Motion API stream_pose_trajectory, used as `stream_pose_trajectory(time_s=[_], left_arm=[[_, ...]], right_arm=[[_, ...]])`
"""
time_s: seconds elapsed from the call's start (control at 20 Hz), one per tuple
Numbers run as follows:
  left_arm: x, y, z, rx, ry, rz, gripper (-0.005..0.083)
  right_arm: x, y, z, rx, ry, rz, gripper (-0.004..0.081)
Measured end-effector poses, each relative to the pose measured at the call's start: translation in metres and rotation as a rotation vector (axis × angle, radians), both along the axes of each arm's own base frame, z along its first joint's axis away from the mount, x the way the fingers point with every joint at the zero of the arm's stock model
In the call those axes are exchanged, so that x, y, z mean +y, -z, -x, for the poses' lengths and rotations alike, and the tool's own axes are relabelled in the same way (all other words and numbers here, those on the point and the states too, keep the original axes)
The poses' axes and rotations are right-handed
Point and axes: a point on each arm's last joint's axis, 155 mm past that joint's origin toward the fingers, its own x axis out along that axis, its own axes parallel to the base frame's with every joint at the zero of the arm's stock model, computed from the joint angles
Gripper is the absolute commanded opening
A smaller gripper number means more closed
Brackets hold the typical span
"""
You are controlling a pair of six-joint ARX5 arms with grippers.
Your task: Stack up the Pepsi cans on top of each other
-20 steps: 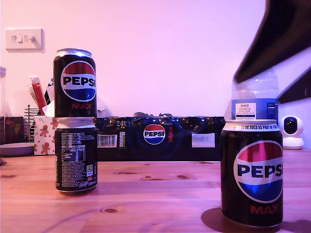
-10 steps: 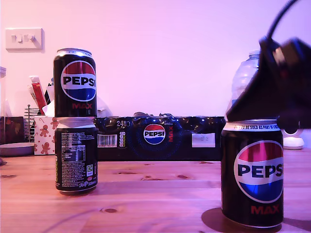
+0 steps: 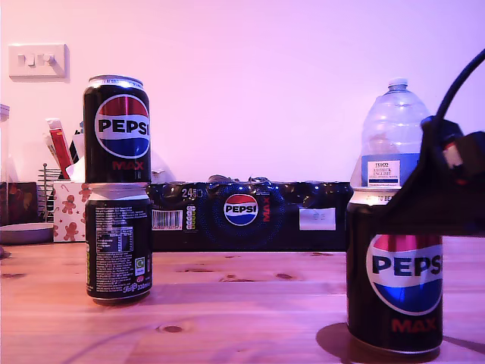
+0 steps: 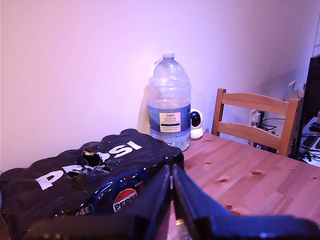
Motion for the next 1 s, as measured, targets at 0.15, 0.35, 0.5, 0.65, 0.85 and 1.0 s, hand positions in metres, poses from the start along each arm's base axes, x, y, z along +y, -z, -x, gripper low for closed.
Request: stream_pose_trajectory(time_s=[0.15,0.35,0.5,0.65,0.85,1.0], left_arm=[[0.000,0.000,0.000,0.000,0.000,0.000,-0.0022],[0.000,0.000,0.000,0.000,0.000,0.000,-0.0022],[0.000,0.000,0.000,0.000,0.002,0.000,-0.0022],[-0.001,0.000,0.001,0.000,0.010,0.000,-0.0022],[-0.001,0.000,0.001,0.000,0.010,0.000,-0.0022],[-0.001,0.000,0.001,0.000,0.010,0.000,-0.0022]], right_arm=[[0.005,-0.001,-0.004,-0.011,0.001,-0.012,0.0776],[0.009,0.006,-0.008,0.003,0.003,-0.011,0.0776],[0.013,0.002,-0.011,-0.015,0.002,-0.032,0.0776],[0.014,0.002,-0.012,-0.015,0.002,-0.033,0.0776],[0.014,0.002,-0.012,-0.013,0.004,-0.036,0.0773],[0.014,0.002,-0.012,-0.011,0.006,-0.038,0.0745]])
